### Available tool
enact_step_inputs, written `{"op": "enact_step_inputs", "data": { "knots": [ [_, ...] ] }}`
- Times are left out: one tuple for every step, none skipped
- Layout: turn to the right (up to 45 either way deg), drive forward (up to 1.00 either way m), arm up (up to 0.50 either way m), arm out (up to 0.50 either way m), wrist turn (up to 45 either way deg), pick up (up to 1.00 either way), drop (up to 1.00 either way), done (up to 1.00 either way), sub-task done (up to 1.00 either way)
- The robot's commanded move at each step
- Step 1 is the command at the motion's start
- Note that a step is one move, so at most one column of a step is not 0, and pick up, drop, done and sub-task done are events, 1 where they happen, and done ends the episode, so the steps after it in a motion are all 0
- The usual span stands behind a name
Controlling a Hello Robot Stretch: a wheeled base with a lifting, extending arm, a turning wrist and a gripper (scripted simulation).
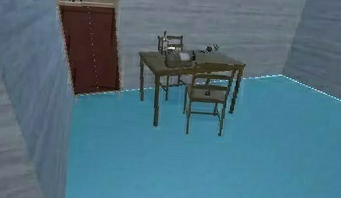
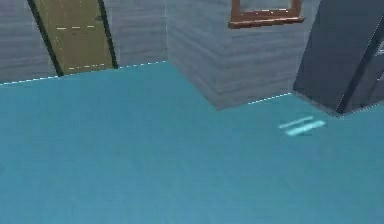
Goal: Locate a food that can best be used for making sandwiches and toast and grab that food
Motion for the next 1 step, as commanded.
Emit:
{"op": "enact_step_inputs", "data": {
  "knots": [
    [0.0,0.95,0.00,0.00,0.0,0.00,0.00,0.00,0.00]
  ]
}}
